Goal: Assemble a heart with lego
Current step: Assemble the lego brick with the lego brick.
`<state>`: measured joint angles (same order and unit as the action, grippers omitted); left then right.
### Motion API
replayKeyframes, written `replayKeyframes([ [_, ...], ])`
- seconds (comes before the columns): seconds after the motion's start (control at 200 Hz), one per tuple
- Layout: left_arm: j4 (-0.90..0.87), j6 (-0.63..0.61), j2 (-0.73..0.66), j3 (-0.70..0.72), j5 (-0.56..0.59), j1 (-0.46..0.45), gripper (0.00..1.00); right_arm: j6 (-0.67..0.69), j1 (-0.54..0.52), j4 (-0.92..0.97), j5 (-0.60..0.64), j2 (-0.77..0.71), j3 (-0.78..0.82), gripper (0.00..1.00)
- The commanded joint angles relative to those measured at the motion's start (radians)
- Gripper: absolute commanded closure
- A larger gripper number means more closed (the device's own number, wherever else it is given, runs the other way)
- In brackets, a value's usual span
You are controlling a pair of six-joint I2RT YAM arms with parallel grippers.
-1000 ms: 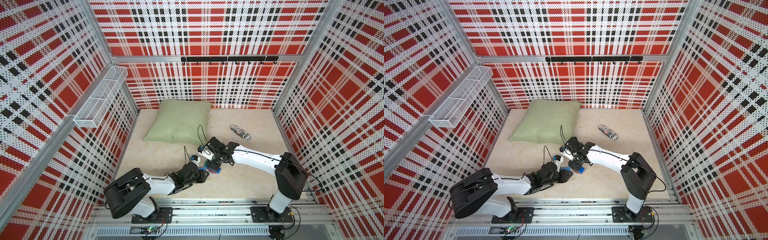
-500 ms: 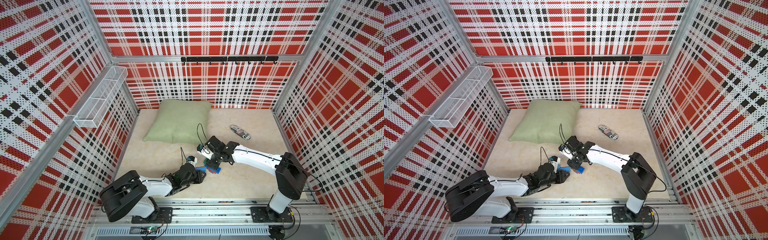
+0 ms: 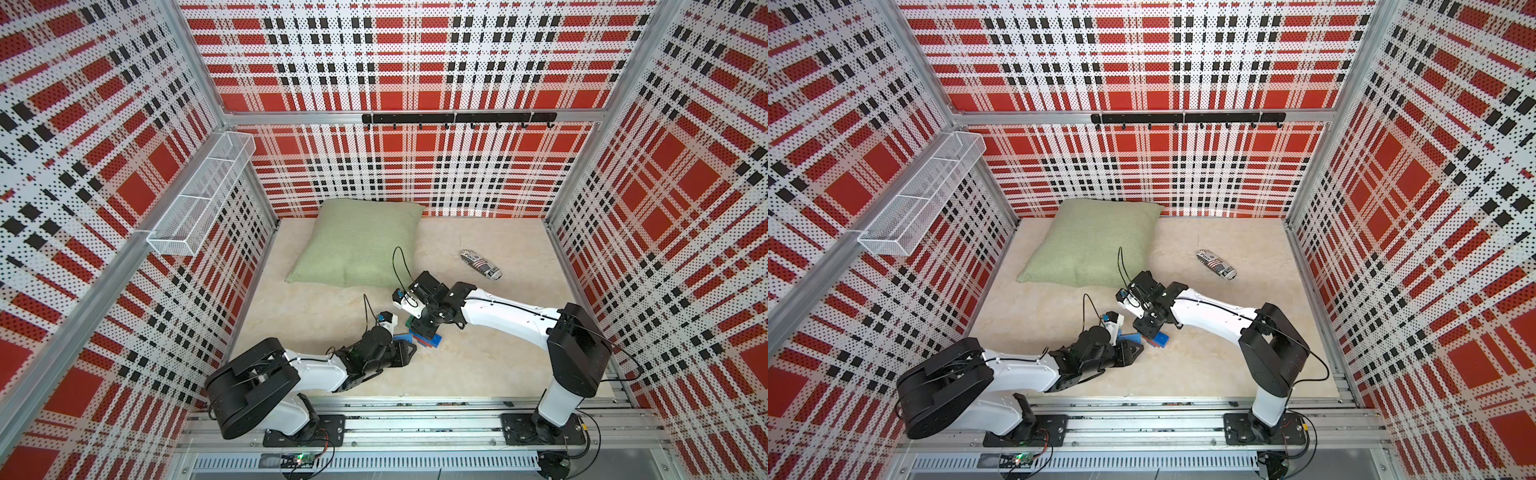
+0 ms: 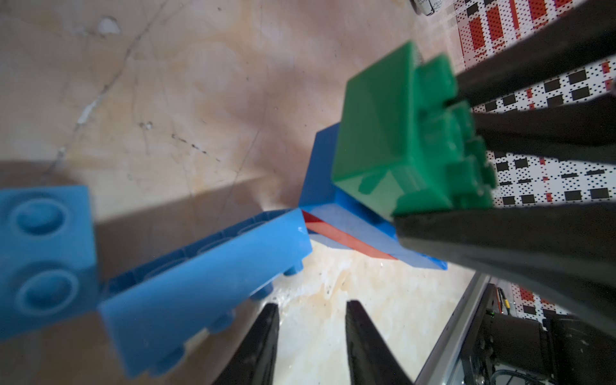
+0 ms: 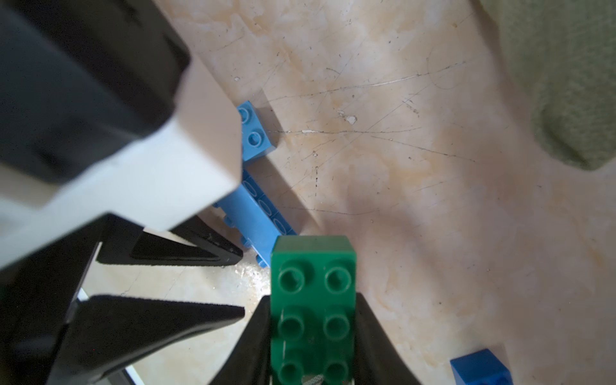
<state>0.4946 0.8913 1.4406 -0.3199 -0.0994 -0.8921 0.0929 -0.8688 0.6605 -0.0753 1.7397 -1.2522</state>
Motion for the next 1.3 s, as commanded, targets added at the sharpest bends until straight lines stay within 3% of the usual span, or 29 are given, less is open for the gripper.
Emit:
replayKeyframes([
  [0.0, 0.051, 0.016, 0.017, -0.023, -0.002, -0.011, 0.61, 0.010, -0.007, 0.005, -0.013, 0.020, -0.027, 0.65],
  [0.551, 0.062, 0.035, -0.022, 0.005, 0.004, -0.018, 0.61, 0.021, -0.007, 0.048, -0.011, 0.052, -0.057, 0.65],
  [0.927, 0.011, 0.012, -0.071, 0.018, 0.002, 0.021, 0.61, 0.011, -0.007, 0.035, -0.003, 0.038, -0.046, 0.59],
  [1.157, -0.011, 0.005, -0.092, 0.017, 0.002, 0.027, 0.61, 0.000, -0.007, 0.014, -0.011, -0.005, -0.037, 0.49],
  [1.298, -0.061, -0.016, -0.123, 0.001, 0.004, 0.034, 0.61, -0.052, -0.003, -0.029, -0.030, -0.105, 0.004, 0.35],
])
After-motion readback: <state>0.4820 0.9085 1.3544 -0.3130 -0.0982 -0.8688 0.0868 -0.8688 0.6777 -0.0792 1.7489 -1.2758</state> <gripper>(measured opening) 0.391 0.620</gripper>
